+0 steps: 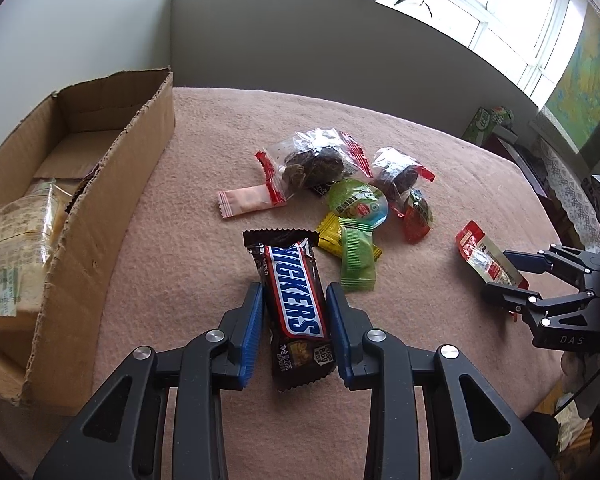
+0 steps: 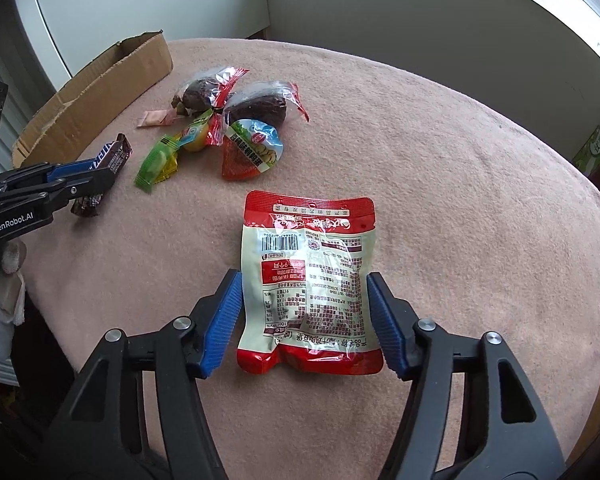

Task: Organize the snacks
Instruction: 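Grasp the red-and-white snack pouch with the right tool, then carry the Snickers bar into the box with the left tool while the right tool drops the pouch in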

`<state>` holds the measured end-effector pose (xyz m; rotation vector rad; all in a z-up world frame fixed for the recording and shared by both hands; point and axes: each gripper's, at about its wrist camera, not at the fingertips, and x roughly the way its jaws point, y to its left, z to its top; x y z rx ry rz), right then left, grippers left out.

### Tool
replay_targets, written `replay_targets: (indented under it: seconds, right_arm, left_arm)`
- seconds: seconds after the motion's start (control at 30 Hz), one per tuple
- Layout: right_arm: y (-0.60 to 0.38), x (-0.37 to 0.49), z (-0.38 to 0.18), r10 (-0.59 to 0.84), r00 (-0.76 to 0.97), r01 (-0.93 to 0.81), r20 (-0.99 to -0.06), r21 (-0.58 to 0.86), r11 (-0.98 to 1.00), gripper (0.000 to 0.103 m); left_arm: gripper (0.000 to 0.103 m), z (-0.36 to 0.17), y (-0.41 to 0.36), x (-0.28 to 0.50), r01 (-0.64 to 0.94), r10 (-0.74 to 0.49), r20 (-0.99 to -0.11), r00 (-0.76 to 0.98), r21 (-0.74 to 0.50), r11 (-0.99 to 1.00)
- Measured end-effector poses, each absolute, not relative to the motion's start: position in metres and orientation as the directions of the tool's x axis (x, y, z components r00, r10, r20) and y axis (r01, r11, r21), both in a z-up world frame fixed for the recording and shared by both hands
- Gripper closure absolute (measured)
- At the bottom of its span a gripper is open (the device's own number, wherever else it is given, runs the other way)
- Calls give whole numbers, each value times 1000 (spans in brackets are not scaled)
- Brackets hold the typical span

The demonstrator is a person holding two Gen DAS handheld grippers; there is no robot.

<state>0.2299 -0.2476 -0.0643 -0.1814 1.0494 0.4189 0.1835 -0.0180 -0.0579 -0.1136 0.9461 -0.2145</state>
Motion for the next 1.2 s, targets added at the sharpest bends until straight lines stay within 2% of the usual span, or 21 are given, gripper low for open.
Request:
replay_targets:
  seconds: [0.4, 0.67, 0.93, 1.2]
  right_arm:
    - [-258, 218, -59, 250, 461, -387, -851, 61, 920, 42]
    - [-250, 211, -35, 259, 509, -392, -821, 46, 919, 42]
    - [-211, 213, 2, 315, 547, -437, -775, 56, 898, 42]
    - [-150, 225, 29, 376, 555, -502, -742, 61, 862, 42]
  left_arm:
    - [73, -50, -17, 174, 141, -240, -780, 578, -194, 971]
    - [73, -34, -14, 167, 156, -258, -757, 600, -205, 966]
    - [73, -15, 9, 157, 140, -249, -735, 630, -207, 968]
    - [73, -1, 56, 154, 69, -190, -719, 669, -194, 979]
